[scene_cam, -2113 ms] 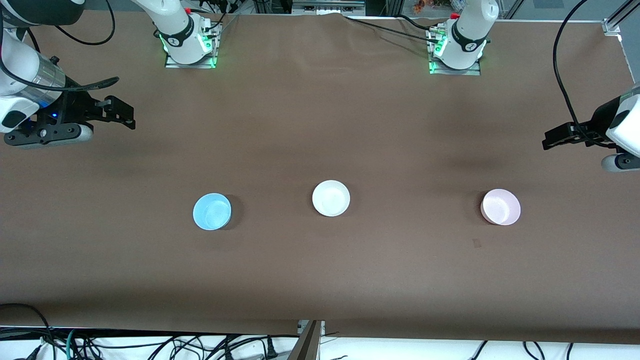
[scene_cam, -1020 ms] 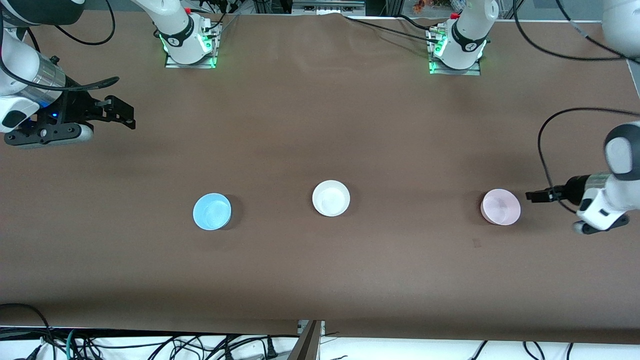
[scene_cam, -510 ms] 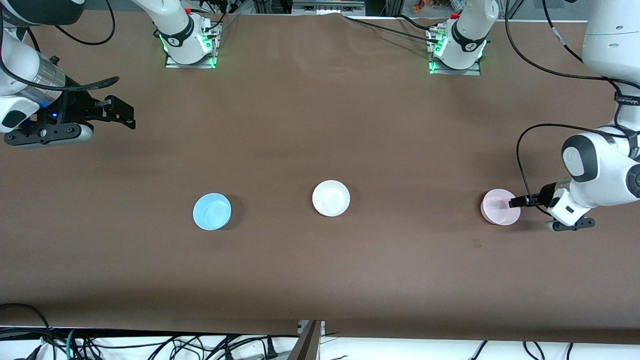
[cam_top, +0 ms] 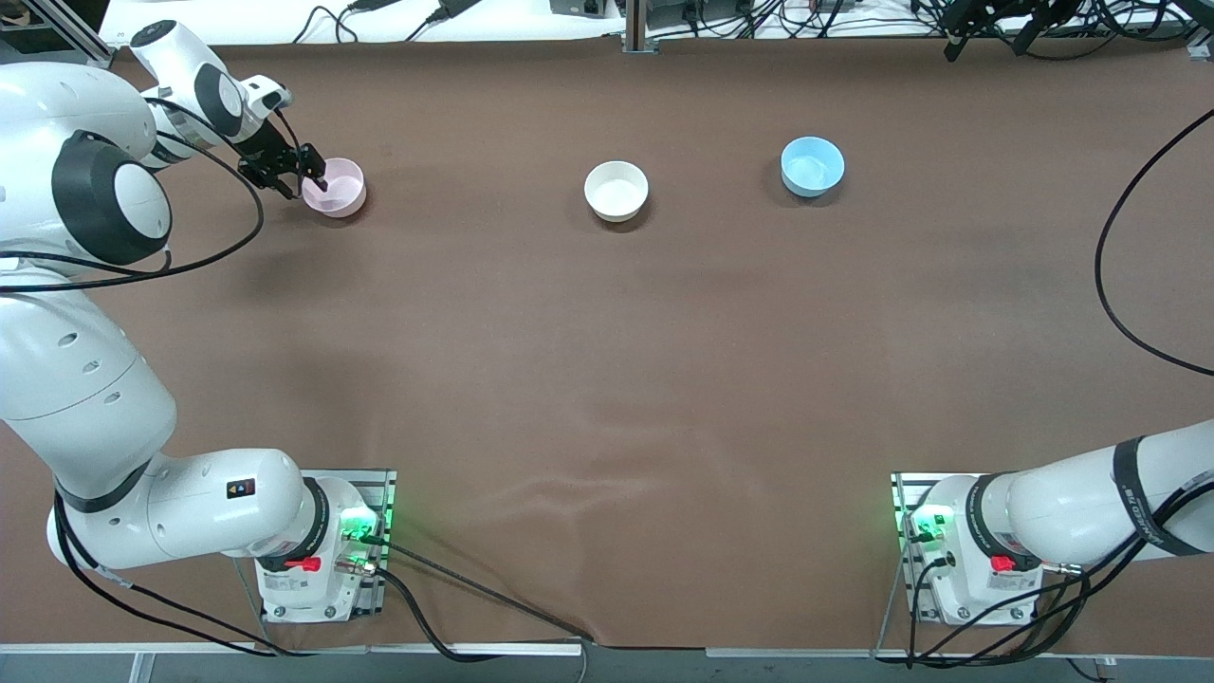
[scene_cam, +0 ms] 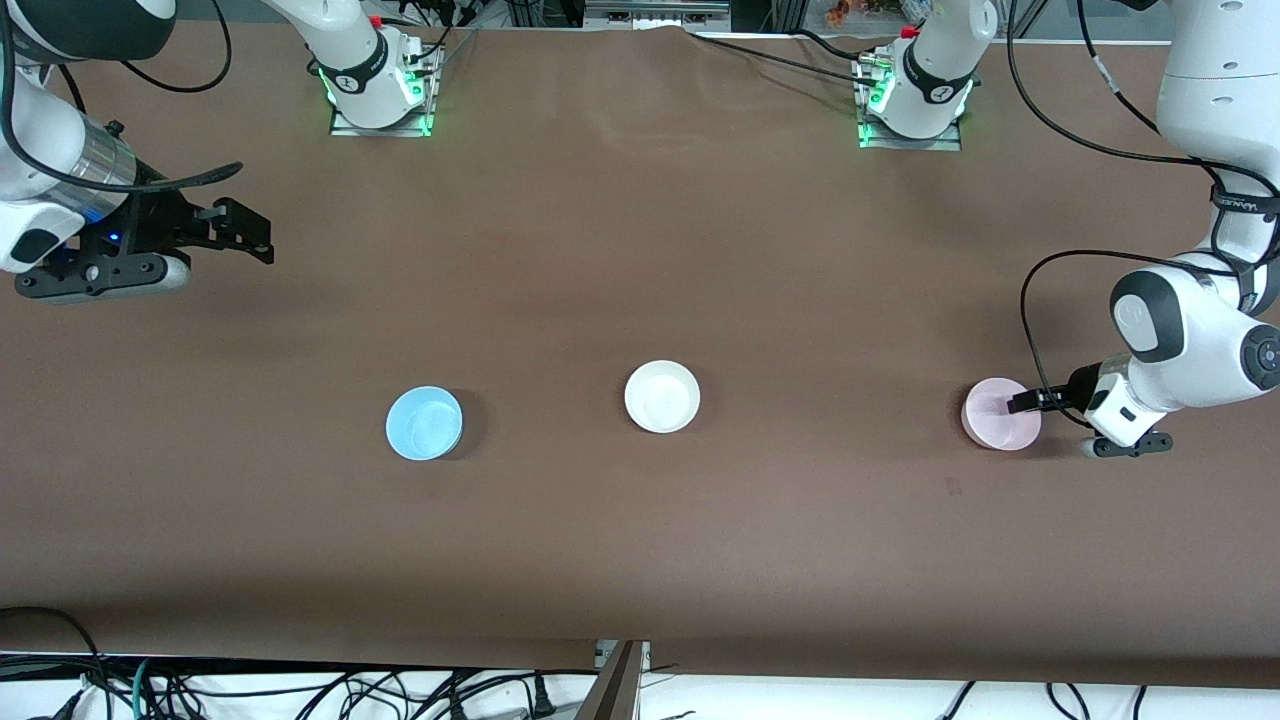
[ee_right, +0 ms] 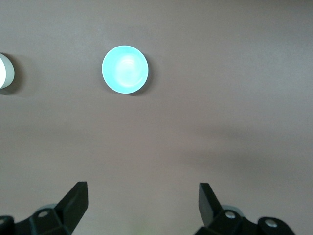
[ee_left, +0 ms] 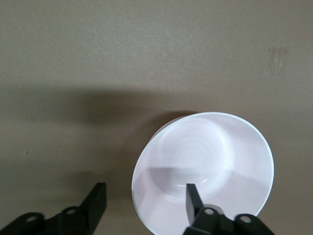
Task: Stack pink and blue bowls on white bowl
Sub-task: 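Reach the left gripper to the pink bowl rim and grasp it, then carry the pink bowl onto the white bowl while the right gripper reaches the blue bowl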
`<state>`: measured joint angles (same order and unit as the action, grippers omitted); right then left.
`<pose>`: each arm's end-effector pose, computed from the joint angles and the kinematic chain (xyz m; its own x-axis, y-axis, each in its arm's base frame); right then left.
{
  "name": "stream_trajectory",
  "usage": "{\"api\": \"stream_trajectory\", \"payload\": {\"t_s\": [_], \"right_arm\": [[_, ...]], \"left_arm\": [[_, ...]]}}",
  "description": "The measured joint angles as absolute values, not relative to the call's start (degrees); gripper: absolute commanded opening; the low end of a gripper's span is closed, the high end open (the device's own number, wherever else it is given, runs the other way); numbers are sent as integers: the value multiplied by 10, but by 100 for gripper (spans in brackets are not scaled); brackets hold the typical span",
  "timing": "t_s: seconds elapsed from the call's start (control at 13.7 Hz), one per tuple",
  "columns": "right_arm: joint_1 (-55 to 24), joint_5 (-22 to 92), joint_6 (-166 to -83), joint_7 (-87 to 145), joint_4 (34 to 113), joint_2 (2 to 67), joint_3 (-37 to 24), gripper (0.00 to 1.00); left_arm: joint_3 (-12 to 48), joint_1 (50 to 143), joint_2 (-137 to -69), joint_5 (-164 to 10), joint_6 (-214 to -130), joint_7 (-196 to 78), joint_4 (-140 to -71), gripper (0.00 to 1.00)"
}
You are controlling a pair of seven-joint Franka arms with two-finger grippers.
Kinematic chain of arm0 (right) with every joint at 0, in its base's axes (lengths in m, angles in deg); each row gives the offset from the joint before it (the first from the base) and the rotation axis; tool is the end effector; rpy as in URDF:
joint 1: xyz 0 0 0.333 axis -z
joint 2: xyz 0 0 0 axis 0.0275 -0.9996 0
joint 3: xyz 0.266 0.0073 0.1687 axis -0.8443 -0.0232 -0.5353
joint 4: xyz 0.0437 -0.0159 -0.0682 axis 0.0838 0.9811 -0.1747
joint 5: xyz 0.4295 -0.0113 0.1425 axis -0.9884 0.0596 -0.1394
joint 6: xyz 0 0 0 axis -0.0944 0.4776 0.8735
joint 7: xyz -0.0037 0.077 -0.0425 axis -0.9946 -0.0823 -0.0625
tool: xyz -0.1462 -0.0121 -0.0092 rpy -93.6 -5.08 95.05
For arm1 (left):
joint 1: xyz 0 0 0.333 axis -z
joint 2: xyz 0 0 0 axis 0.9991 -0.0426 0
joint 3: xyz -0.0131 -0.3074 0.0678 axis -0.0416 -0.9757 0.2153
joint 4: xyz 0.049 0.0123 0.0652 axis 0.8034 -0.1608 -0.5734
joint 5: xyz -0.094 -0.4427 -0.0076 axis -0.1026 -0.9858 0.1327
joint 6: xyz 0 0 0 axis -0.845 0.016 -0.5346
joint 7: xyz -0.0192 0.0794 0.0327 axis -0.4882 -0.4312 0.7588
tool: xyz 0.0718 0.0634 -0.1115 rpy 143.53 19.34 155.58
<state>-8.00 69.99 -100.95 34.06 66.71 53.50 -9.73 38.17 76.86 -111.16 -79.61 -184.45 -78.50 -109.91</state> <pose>0.6277 0.0870 0.5271 0.9896 0.1261 -0.0690 0.1241 -0.9917 -0.0331 0.6572 0.1390 0.1198 0.9858 0.1226 -0.1147 0.1387 -0.9797 0.1447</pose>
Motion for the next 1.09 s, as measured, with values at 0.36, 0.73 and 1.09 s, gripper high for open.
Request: {"api": "stream_trajectory", "payload": {"t_s": [0.36, 0.73, 1.09], "right_arm": [[-80, 700, -1010, 341, 667, 531, -97, 100], [-80, 700, -1051, 340, 668, 499, -98, 100], [-82, 699, -1056, 340, 667, 464, -100, 100]], "left_arm": [[384, 768, -1112, -796, -1845, -816, -1100, 0], [381, 771, -1111, -816, -1834, -817, -1095, 0], [351, 842, -1102, -871, -1725, -686, -994, 0]]}}
